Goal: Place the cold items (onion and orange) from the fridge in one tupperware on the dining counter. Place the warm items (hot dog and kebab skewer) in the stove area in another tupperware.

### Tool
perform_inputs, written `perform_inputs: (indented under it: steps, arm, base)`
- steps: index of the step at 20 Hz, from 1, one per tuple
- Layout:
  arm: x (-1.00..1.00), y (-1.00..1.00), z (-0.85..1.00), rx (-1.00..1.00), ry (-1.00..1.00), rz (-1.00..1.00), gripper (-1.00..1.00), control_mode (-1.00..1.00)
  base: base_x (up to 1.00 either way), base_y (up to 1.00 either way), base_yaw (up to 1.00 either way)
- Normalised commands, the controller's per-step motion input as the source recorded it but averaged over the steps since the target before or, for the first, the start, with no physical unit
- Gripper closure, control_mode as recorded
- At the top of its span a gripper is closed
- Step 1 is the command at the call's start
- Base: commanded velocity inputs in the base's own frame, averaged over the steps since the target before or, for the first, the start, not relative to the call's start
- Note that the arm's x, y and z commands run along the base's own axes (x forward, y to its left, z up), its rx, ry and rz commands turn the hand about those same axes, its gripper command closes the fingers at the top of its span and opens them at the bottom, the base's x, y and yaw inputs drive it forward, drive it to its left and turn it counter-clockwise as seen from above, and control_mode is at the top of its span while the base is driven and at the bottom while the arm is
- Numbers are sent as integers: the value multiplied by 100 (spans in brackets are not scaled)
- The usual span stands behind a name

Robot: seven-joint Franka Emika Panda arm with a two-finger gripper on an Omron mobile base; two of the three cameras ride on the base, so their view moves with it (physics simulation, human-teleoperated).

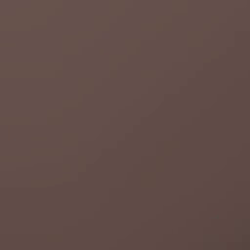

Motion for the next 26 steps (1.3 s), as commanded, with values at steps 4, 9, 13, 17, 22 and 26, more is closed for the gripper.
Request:
perform_inputs:
  steps: [4, 9, 13, 17, 22, 26]
  arm:
    - [0, 0, 0, 0, 0, 0, 100, 100]
    - [0, 0, 0, 0, 0, 0, 100, 100]
    - [0, 0, 0, 0, 0, 0, 100, 100]
    - [0, 0, 0, 0, 0, 0, 100, 100]
    - [0, 0, 0, 0, 0, 0, 100, 100]
    - [0, 0, 0, 0, 0, 0, 100, 100]
  base:
    - [80, -9, 45]
    - [81, -4, 44]
    - [81, -24, 41]
    - [71, -44, 38]
    - [56, -55, 35]
    - [53, -43, 32]
